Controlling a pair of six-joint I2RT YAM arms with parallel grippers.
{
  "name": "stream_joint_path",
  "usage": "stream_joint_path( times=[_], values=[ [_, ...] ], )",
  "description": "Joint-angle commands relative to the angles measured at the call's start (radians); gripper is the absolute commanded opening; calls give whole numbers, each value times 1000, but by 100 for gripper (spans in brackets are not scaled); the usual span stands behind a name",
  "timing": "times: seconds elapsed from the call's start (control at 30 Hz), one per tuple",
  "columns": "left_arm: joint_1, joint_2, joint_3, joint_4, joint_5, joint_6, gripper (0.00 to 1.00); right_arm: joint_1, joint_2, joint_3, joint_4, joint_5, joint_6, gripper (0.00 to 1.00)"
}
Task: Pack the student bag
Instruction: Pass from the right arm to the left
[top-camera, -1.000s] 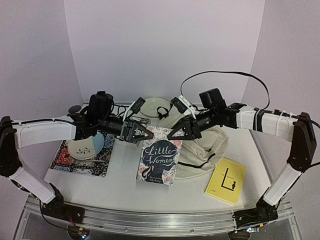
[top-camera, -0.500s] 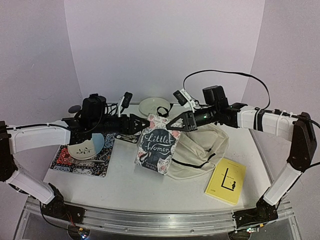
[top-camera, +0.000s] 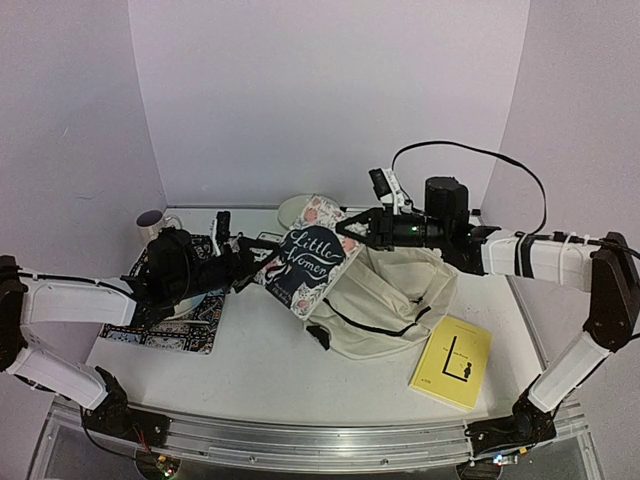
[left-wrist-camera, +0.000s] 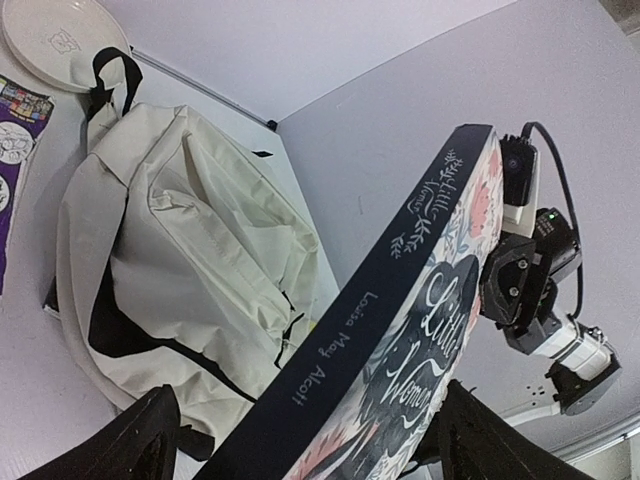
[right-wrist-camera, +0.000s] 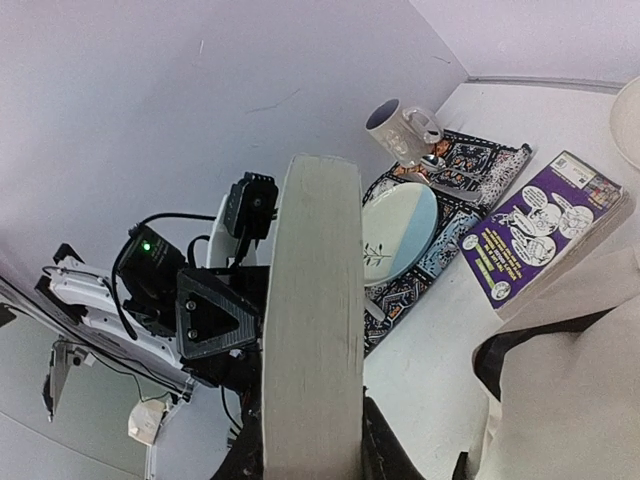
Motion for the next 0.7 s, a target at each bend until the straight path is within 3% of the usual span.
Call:
stream_joint_path(
  times=[0.0, 0.27, 0.47, 0.57, 0.67],
  values=[
    [0, 6, -28, 185, -15, -113, 91, -4, -71, -38, 313, 30, 181, 0],
    [-11, 42, -62, 319, 10, -191, 91, -4, -104, -90, 402, 155, 256, 0],
    [-20, 128, -88, 505, 40, -288, 90, -4, -61, -80, 521, 135, 350, 0],
    [-25, 162, -87, 573, 54, -310, 85, -4, -49, -80, 533, 141, 370, 0],
    [-33, 173, -79, 622, 64, -302, 73, -4, -37, -87, 534, 148, 386, 0]
  ],
)
